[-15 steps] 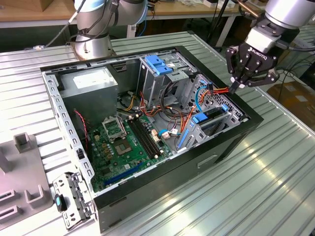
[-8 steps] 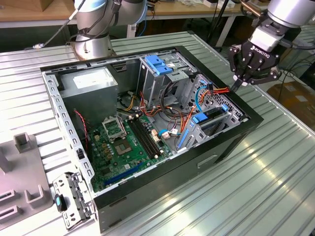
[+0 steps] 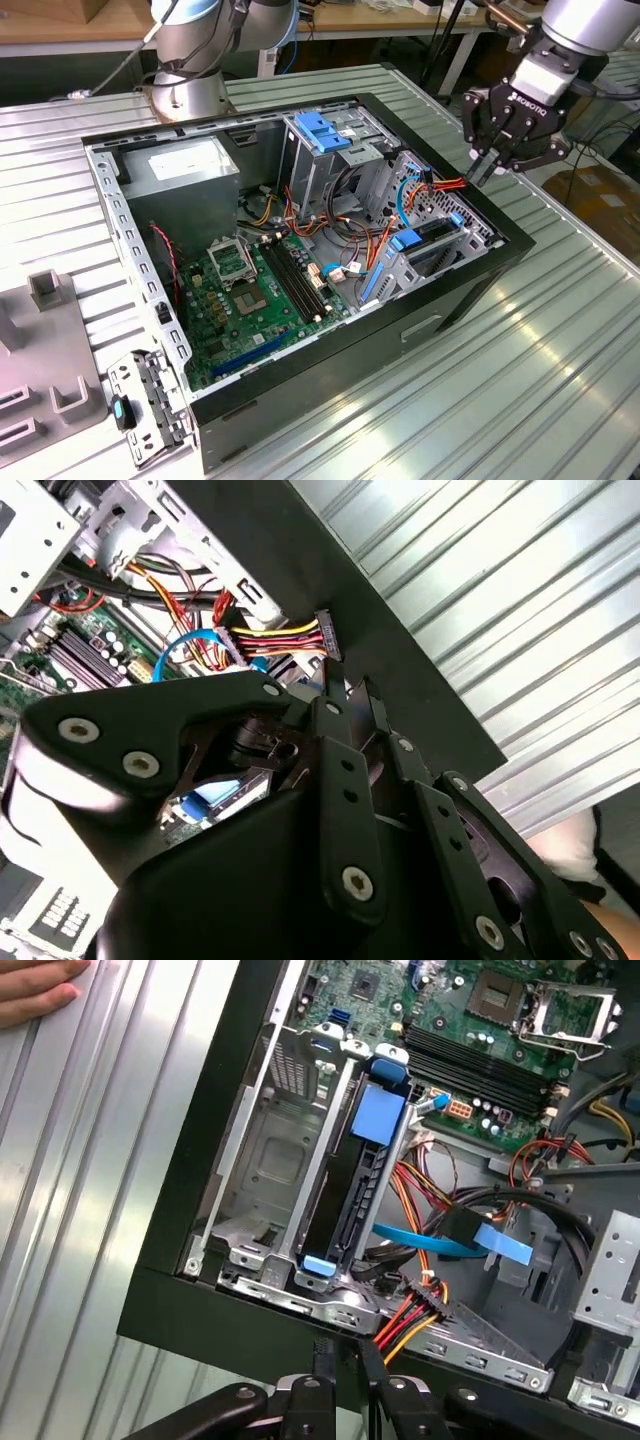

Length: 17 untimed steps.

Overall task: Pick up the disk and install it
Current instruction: 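Insert the first disk wire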

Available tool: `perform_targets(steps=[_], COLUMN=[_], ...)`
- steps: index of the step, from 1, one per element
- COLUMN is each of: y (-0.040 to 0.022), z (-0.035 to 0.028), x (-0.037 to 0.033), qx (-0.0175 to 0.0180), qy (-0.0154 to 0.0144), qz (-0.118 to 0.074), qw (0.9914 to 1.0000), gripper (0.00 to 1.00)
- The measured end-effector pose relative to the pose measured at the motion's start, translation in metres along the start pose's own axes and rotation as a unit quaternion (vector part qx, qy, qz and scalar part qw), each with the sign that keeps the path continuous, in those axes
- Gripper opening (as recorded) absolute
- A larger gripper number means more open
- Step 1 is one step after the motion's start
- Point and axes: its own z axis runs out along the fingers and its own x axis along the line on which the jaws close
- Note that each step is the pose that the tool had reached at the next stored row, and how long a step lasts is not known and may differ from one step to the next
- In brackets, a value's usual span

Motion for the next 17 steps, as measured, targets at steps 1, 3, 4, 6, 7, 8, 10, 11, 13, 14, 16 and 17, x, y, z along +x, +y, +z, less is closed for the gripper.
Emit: perform_targets(steps=[1, 3, 4, 6, 7, 8, 10, 11, 13, 14, 16, 17], y=[0.0, 0.0, 0.0, 0.0, 0.0, 0.0001, 0.0001, 0.0, -0.0002, -0.0003, -0.0003, -0.0003], z=[0.0004, 0.0011, 0.0015, 0.0021, 0.0023, 0.0026, 0.0032, 0.0033, 0.0038, 0.0042, 0.0047, 0.005], x=[0.0, 0.0, 0.0, 0.0001, 0.0001, 0.0001, 0.0001, 0.0001, 0.0002, 0.0002, 0.0003, 0.0003], qx=[-0.0001, -0.0005, -0.0007, -0.0011, -0.0013, -0.0016, -0.002, -0.0022, -0.0025, -0.0027, -0.0031, -0.0033], qy=[-0.0003, -0.001, -0.0014, -0.0021, -0.0024, -0.0028, -0.0037, -0.004, -0.0047, -0.005, -0.0056, -0.0059], qz=[-0.008, -0.028, -0.039, -0.057, -0.066, -0.079, -0.102, -0.11, -0.13, -0.14, -0.157, -0.168], qw=[0.99997, 0.9996, 0.99925, 0.99834, 0.99782, 0.99683, 0.99477, 0.99389, 0.99154, 0.99007, 0.98755, 0.98582], gripper=[0.24, 0.24, 0.24, 0.24, 0.24, 0.24, 0.24, 0.25, 0.31, 0.31, 0.31, 0.31])
